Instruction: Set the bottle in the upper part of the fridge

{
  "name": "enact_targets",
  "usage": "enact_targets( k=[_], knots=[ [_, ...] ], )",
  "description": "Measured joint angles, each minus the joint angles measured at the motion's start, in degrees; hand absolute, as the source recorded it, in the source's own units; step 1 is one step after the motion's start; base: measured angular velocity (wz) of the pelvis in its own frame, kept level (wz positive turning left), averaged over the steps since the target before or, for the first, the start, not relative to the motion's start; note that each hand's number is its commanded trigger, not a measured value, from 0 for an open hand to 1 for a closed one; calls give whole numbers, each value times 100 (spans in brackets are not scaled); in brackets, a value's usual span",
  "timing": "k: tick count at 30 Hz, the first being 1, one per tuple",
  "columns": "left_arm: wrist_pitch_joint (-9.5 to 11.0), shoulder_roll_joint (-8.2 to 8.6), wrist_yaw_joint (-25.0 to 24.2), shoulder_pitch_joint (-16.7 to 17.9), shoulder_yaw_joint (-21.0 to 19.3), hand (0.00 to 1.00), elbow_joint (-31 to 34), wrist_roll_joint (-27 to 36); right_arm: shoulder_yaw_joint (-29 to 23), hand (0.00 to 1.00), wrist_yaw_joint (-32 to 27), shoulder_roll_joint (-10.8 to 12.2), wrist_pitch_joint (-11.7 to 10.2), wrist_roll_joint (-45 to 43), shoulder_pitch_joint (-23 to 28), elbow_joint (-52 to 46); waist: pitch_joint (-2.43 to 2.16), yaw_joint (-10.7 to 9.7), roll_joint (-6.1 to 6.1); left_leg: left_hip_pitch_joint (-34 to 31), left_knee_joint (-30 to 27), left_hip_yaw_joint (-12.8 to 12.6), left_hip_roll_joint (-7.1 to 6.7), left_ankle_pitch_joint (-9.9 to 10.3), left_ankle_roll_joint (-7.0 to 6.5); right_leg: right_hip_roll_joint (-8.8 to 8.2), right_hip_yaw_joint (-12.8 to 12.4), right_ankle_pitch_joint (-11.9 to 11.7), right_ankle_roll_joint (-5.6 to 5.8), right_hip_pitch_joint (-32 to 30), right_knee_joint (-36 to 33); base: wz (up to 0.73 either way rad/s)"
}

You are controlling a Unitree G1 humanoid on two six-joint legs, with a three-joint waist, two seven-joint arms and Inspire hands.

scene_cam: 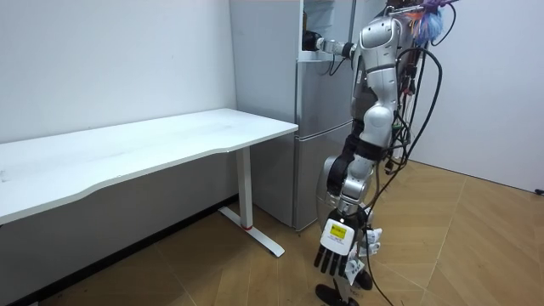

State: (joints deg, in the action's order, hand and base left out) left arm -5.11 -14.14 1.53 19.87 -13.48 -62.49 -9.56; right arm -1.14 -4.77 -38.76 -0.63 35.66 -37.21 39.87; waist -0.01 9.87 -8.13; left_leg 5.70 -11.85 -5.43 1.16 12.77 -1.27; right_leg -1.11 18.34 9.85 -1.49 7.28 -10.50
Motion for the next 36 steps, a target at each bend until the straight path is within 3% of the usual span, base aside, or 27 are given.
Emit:
enact_targets(
  k=[17,36],
  knots=[
    [-99,-13,-97,-31,22,0,0,34,0,0,303,-13,-58,-45,0,30,1,-43,3,-8,2,19,0,-2,3,-1,57,0,0,6,2,0],
    [-107,-96,-88,-88,48,0,22,4,44,0,237,-12,-27,116,1,20,-17,-142,-37,-17,2,31,0,-2,3,-1,42,0,0,-1,-4,0]
  ],
)
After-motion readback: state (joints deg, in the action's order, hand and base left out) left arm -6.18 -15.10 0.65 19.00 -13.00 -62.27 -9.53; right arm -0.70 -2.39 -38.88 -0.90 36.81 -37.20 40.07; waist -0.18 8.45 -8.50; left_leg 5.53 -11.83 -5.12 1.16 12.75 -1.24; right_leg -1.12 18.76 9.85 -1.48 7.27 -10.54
